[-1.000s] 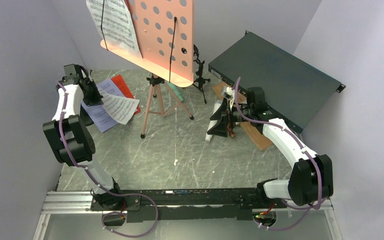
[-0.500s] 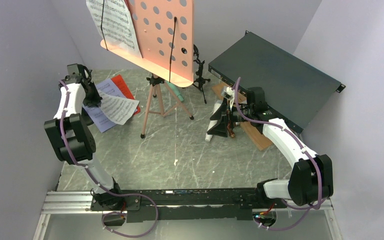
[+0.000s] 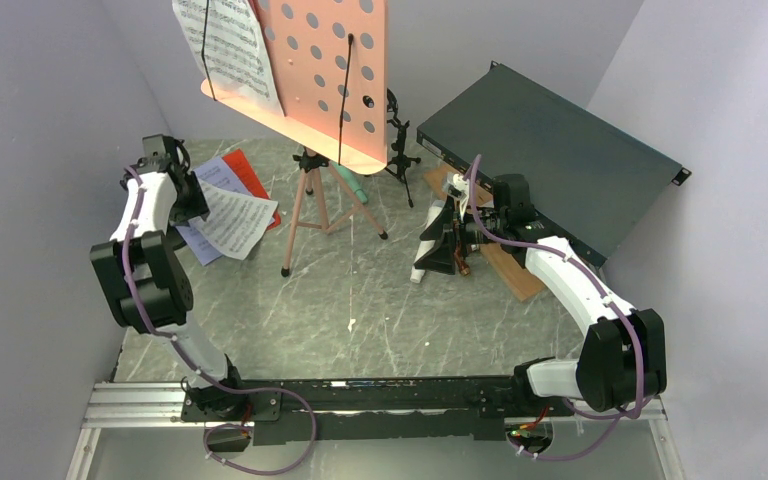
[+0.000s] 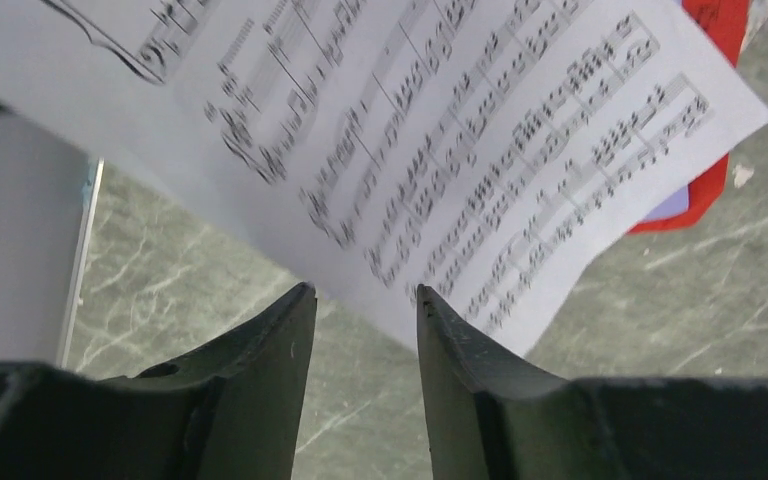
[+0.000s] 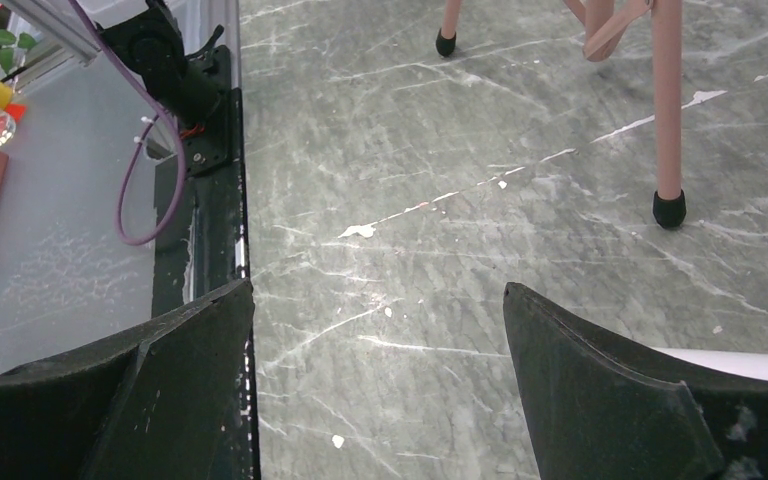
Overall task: Pack up the instrument practice props
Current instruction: Place the sheet music at the center of the board.
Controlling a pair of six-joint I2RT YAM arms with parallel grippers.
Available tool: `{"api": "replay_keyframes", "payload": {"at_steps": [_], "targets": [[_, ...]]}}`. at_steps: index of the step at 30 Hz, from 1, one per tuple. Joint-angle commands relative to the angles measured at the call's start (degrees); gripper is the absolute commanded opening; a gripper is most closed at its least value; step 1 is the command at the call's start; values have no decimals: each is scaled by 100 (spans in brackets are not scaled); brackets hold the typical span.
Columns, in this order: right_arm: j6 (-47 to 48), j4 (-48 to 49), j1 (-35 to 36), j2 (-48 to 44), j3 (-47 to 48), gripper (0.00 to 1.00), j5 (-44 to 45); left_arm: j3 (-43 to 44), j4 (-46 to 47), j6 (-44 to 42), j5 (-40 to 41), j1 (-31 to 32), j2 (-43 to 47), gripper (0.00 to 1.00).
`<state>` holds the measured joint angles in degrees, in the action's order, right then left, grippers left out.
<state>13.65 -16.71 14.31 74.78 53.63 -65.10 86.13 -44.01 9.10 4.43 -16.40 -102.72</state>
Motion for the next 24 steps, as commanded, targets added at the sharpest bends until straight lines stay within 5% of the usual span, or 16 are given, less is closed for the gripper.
{"api": "replay_keyframes", "payload": {"at_steps": [1,9,16,24], "targets": [[164,-23,1,-30,201,98,-137,-424,319,-54,63,11,957,49],[162,-10,9,-22,192,98,-111,-1053,636,-112,-313,-3,1919,56],[301,-126,11,-24,227,98,-49,-1796,1131,179,-1018,-65,2946,98],[418,-231,11,-32,269,98,-42,-2374,827,767,-1809,-151,3361,95]]}}
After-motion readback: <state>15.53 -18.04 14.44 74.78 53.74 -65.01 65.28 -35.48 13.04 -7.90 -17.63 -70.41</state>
